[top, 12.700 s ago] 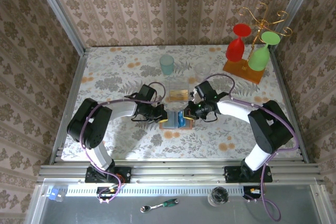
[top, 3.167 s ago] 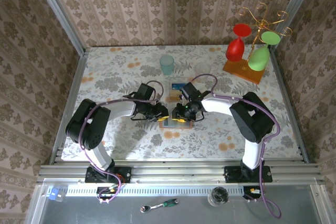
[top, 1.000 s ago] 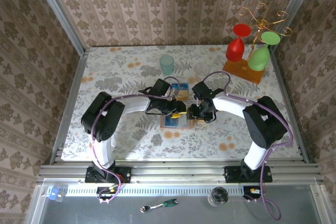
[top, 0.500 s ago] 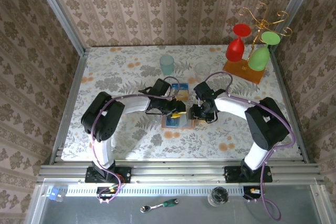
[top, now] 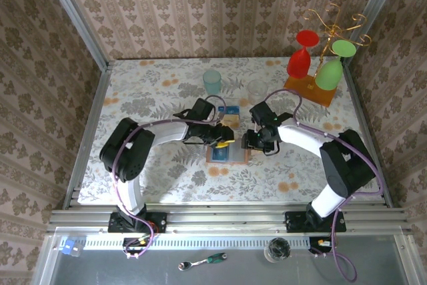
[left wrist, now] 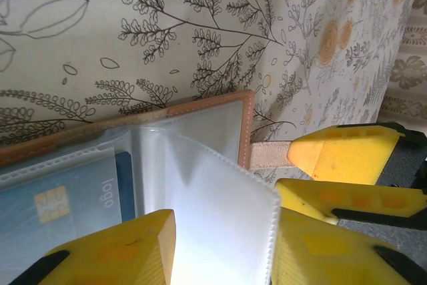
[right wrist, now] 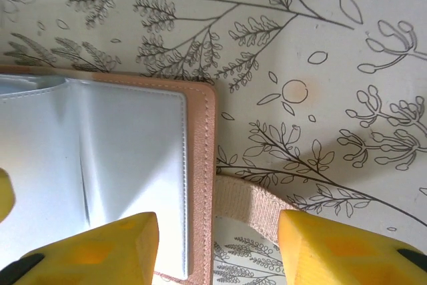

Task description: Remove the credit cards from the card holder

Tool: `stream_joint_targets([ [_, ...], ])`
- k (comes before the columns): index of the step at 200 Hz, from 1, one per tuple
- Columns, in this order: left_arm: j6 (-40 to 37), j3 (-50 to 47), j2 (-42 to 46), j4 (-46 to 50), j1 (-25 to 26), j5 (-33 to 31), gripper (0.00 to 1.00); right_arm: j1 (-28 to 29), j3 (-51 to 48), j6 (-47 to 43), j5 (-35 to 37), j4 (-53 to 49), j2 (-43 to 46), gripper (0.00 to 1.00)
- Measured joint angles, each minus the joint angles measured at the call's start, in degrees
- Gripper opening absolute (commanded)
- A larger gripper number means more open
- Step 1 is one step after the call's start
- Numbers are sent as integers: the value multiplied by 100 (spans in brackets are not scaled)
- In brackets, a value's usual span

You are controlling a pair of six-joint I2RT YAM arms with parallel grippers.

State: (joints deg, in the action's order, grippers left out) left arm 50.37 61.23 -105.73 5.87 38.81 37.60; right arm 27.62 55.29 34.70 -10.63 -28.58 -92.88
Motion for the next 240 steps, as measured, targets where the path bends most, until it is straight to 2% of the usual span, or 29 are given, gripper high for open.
stream_joint_targets([
  [54,0,13,33,11,-52,17,41,-4,2,24,-2,-44,299,50],
  [131,46,269,-181,-170,234,212,43,-13,15,133,109,-262,756,50],
  [175,68,269,-184,-260,236,254,43,-26,15,170,118,-295,767,49],
  [207,63,210,-166,-282,140,251,41,-26,15,264,17,-249,763,45],
  [240,4,-164,96,-190,-181,216,40,9,61,352,-181,-50,597,43],
])
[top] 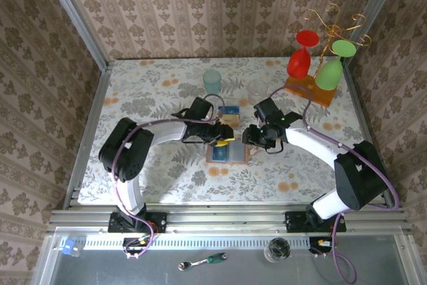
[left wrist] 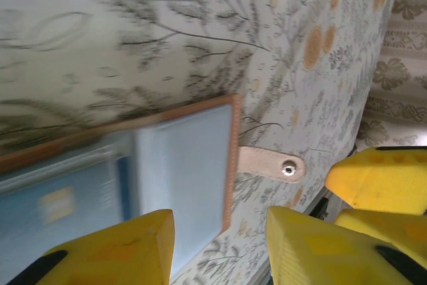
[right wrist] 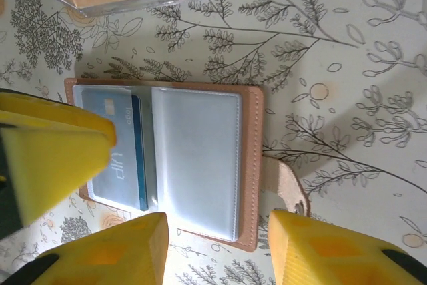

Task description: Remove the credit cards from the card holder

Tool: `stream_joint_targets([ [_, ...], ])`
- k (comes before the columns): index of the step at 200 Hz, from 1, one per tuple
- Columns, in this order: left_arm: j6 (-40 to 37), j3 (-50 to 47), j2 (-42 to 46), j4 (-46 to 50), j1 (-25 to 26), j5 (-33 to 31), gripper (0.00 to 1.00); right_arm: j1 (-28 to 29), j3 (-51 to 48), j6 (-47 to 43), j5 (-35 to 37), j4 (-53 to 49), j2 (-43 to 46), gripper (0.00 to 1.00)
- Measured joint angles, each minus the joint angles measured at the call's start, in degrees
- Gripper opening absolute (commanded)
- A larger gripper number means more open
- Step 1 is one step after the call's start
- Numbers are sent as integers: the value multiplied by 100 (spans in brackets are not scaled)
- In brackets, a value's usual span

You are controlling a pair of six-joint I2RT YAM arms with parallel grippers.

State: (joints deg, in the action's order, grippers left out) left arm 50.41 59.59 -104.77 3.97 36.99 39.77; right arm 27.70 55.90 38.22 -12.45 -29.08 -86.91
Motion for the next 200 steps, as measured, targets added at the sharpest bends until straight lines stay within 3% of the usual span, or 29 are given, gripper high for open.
stream_joint_targets([
  [93,-420,-896,542,267,-551,-203,24,411,625,109,-251,236,-791,41],
  [200,-417,-1235,555,133,-555,-140,22,501,769,275,-695,581,-1340,40],
])
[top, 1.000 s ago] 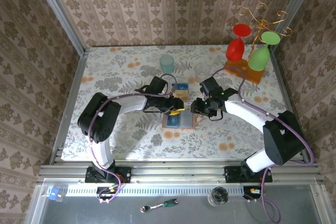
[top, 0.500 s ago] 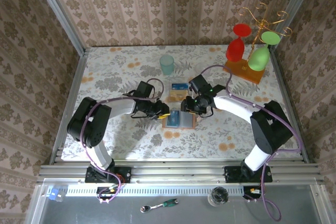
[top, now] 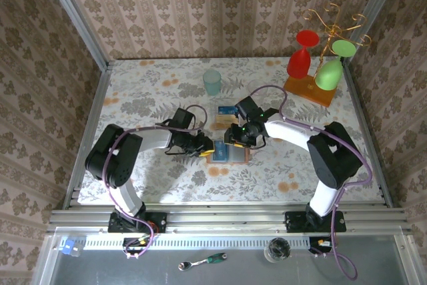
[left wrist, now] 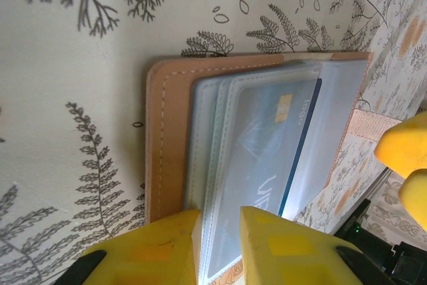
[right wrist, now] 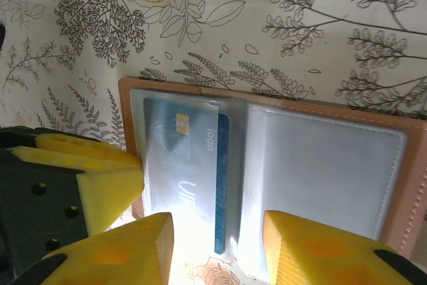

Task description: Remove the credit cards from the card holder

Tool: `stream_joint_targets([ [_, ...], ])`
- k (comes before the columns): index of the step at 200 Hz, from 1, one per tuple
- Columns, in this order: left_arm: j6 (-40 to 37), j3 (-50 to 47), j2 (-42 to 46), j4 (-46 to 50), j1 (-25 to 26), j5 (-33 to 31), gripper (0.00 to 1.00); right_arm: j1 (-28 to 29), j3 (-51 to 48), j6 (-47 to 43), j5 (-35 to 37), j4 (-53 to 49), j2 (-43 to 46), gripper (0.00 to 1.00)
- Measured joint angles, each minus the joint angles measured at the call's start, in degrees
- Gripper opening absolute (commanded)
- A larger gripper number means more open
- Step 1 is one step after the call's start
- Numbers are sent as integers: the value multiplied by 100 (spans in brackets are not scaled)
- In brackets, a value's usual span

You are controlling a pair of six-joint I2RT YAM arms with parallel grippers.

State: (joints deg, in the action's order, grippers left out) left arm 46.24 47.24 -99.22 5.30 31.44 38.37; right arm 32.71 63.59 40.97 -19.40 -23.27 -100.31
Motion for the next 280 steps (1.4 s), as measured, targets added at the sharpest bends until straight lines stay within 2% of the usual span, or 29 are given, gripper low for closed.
stream_joint_targets([
  [59,0,17,125,101,2,-4,19,9,7,22,-192,98,-155,39],
  [146,-87,358,35,236,2,7,5,9,7,192,-496,483,-328,32],
  [280,-188,291,-243,197,-4,72,2,9,-46,278,-726,831,-629,30],
])
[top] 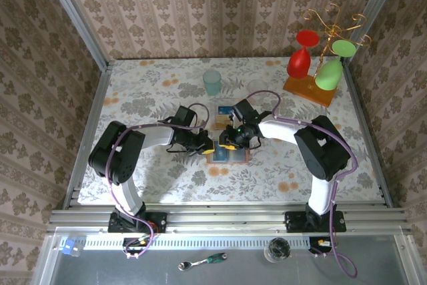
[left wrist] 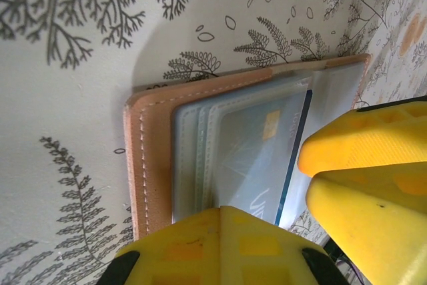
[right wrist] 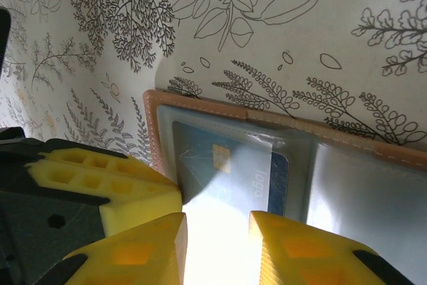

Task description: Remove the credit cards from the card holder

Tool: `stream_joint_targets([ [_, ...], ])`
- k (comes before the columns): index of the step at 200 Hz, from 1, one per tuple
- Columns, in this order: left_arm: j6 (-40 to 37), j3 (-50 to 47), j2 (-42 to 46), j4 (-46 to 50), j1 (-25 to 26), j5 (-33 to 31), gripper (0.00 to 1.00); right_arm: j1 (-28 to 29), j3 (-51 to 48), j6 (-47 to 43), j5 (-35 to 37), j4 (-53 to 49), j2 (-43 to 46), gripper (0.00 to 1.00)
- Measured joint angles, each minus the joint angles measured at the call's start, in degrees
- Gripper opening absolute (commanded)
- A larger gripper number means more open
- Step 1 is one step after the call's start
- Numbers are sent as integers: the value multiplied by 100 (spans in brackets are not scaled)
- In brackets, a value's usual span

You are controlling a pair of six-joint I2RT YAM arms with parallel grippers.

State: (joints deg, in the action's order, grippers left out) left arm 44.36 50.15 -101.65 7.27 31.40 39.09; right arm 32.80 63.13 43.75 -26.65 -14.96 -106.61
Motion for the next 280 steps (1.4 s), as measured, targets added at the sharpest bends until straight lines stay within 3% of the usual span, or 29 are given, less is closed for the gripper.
stream_joint_targets([
  [280,-44,15,111,52,13,-7,2,7,-92,-304,568,-492,459,29],
])
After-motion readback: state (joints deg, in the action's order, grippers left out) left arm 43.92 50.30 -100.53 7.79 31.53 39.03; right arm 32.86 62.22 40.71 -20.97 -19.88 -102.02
